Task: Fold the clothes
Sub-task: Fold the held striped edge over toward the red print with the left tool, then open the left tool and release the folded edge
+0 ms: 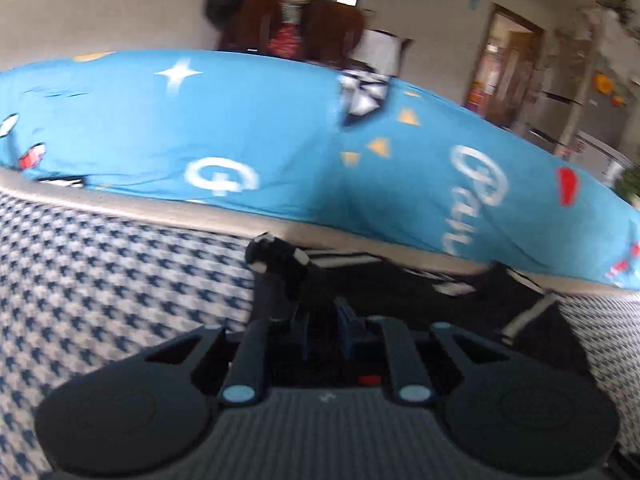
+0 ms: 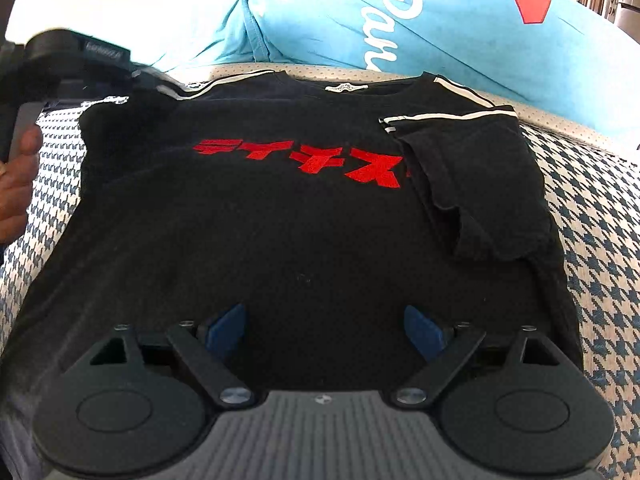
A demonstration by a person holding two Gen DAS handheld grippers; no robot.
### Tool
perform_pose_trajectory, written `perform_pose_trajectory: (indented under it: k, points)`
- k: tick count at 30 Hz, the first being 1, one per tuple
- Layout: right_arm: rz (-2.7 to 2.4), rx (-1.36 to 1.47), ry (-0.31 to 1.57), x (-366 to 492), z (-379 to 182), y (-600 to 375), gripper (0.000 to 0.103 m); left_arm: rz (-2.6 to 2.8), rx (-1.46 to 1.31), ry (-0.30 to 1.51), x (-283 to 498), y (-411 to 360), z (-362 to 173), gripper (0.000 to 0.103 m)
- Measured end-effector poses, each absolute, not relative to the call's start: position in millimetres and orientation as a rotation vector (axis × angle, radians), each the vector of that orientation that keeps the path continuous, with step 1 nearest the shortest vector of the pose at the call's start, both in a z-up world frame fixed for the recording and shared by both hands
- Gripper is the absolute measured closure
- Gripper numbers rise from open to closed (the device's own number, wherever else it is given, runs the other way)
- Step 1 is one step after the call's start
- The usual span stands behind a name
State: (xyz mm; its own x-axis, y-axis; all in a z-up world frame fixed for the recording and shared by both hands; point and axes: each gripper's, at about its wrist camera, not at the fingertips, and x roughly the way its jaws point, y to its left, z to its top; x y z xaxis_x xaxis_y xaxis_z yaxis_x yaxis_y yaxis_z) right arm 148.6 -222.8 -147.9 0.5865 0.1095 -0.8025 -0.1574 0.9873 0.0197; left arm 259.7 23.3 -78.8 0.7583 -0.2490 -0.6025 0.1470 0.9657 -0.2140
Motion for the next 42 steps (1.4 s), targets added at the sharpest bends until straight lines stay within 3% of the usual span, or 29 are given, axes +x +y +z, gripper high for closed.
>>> perform_pose_trajectory:
  k: [5, 7, 32, 38, 42]
  points:
    - [0.158, -0.055, 0.930, 148, -147, -223, 0.014, -0.271, -0.130, 0.687, 248, 5, -80, 0.077]
    - [0.159, -0.054, 0.931, 148, -147, -224, 0.014, -0.293, -0.120, 0.691, 244, -3, -80, 0.066]
    - [0.156, -0.058, 0.935, 149, -147, -222, 0.012, -0.143, -0.060, 0.799, 242, 39, -103, 0.056]
    - [0.161, -0.067, 0.934, 149, -149, -220, 0.008, -0.127, -0.008, 0.839, 235, 40, -117, 0.050]
    - [0.164, -0.068, 0.932, 149, -150, -219, 0.005, -0.107, 0.029, 0.838, 230, 39, -122, 0.037]
